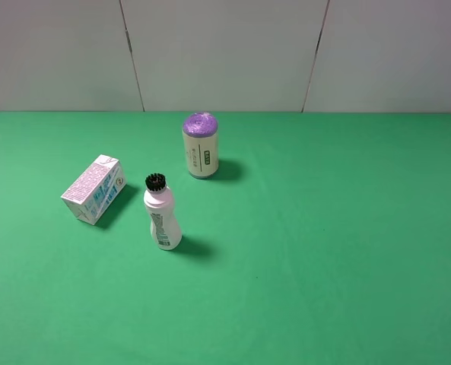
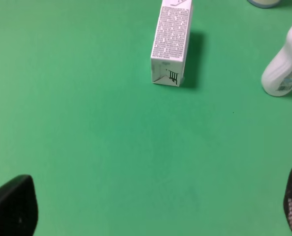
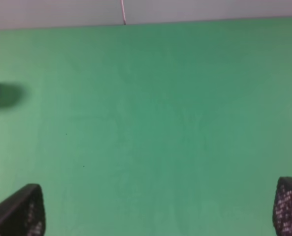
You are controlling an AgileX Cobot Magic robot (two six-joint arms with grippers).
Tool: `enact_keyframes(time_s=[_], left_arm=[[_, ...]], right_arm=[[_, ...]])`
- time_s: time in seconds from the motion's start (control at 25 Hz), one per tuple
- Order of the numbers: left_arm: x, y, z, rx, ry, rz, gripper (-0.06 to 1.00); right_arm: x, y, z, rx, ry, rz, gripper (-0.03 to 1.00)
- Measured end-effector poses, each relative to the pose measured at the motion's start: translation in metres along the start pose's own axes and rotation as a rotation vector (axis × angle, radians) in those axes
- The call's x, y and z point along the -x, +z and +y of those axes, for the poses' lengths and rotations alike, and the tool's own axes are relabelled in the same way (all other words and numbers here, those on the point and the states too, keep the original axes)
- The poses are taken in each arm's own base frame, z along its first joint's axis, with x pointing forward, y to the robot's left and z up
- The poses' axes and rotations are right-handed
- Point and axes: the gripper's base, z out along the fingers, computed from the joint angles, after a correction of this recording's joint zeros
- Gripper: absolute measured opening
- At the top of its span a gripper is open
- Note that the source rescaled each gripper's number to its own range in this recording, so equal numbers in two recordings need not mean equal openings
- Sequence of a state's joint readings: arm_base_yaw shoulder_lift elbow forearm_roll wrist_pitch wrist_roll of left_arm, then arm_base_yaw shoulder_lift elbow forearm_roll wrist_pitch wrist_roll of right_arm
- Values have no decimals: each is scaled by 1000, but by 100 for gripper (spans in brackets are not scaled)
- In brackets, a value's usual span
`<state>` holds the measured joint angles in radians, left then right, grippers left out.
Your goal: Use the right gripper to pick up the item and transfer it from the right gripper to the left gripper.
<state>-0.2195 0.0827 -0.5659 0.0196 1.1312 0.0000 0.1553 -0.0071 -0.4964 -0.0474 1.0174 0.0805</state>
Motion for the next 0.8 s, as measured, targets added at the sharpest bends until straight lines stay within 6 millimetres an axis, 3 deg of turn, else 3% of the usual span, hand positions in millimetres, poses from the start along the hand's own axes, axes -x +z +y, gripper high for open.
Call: enact_keyframes(time_s=[0.24, 0.8], left_arm=[[-6, 15, -3, -31, -11, 0, 100], [-5, 16, -4, -39, -14, -11, 98]], right_arm=[[0, 0, 0, 0, 0, 0, 100], [0, 0, 0, 0, 0, 0, 100]])
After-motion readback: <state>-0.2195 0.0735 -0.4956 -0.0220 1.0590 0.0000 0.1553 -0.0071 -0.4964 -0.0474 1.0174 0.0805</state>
